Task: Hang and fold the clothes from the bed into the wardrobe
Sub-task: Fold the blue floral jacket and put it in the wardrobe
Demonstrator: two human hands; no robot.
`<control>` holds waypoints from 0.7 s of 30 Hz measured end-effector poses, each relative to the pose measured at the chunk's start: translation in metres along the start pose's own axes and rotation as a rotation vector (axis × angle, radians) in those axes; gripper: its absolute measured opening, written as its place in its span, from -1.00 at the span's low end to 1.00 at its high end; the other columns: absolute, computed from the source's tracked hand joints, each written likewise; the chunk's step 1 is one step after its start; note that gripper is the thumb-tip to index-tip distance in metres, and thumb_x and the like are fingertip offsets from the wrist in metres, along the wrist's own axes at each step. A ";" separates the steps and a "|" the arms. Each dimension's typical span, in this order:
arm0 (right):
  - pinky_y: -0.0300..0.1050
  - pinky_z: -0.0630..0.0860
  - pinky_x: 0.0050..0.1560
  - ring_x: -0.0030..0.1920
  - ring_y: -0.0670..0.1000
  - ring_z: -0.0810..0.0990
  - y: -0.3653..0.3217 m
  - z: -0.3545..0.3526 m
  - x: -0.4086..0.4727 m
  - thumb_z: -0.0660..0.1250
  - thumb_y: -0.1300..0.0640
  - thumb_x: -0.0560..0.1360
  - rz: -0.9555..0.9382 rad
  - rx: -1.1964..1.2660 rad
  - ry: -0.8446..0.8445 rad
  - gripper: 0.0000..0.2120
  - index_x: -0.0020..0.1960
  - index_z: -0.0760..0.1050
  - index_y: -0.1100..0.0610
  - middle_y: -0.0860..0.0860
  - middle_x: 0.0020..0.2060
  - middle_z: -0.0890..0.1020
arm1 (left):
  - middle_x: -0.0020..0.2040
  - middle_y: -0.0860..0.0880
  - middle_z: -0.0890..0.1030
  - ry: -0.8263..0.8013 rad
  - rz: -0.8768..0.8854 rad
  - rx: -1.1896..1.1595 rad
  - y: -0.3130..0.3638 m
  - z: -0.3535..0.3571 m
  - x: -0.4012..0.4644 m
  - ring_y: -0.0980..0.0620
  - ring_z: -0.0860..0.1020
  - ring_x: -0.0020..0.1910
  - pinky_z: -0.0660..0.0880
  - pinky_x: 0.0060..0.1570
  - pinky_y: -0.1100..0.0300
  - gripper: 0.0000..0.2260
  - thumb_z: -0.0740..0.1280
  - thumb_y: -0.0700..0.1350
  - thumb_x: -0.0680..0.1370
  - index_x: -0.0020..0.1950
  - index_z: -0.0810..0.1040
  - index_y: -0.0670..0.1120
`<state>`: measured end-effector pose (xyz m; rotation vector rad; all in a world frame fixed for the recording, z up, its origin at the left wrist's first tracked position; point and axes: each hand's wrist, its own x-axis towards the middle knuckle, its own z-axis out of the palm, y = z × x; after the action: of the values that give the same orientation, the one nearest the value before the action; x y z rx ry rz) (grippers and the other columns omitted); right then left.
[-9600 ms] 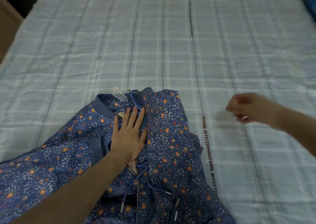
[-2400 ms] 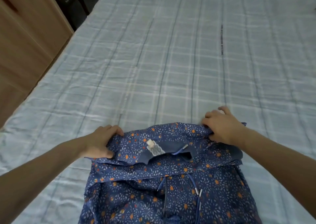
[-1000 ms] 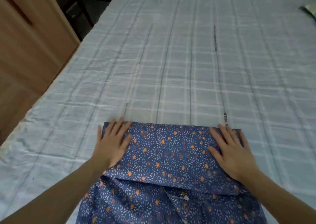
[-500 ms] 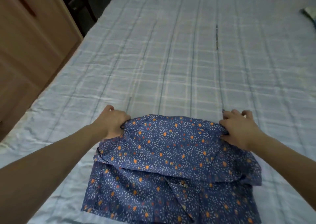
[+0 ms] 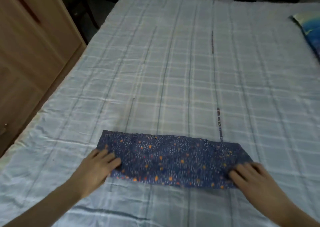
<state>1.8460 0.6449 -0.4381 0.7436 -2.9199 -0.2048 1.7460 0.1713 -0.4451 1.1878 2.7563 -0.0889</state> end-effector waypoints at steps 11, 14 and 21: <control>0.12 0.38 0.18 0.19 0.13 0.48 -0.064 0.019 0.037 0.10 -0.10 0.51 0.487 0.264 -0.119 -0.58 0.26 0.46 0.07 0.06 0.24 0.47 | 0.29 0.03 0.49 0.331 -0.166 -0.334 0.023 0.026 0.037 -0.01 0.47 0.21 0.36 0.22 0.01 -0.73 0.18 -0.04 0.58 0.22 0.54 0.00; 0.21 -0.08 0.46 0.51 0.09 0.19 -0.059 0.047 0.054 -0.06 -0.21 0.58 0.669 0.275 -0.213 -0.44 0.52 0.20 -0.05 0.03 0.51 0.25 | 0.51 0.08 0.29 0.182 -0.383 -0.325 0.003 0.049 0.058 0.04 0.21 0.51 -0.05 0.50 -0.03 -0.56 -0.04 0.17 0.63 0.44 0.36 0.13; 0.20 -0.10 0.51 0.56 -0.02 0.00 -0.006 0.082 0.036 -0.34 -0.47 0.43 0.726 0.322 -0.480 -0.21 0.58 -0.10 -0.15 -0.08 0.58 0.00 | 0.56 0.20 0.10 -0.095 -0.531 -0.346 -0.021 0.083 0.060 0.16 -0.02 0.55 -0.26 0.48 -0.09 -0.35 -0.32 0.37 0.48 0.51 0.15 0.27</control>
<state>1.8051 0.6310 -0.5162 -0.4432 -3.4773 0.1922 1.6989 0.1912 -0.5364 0.3485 2.7702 0.2586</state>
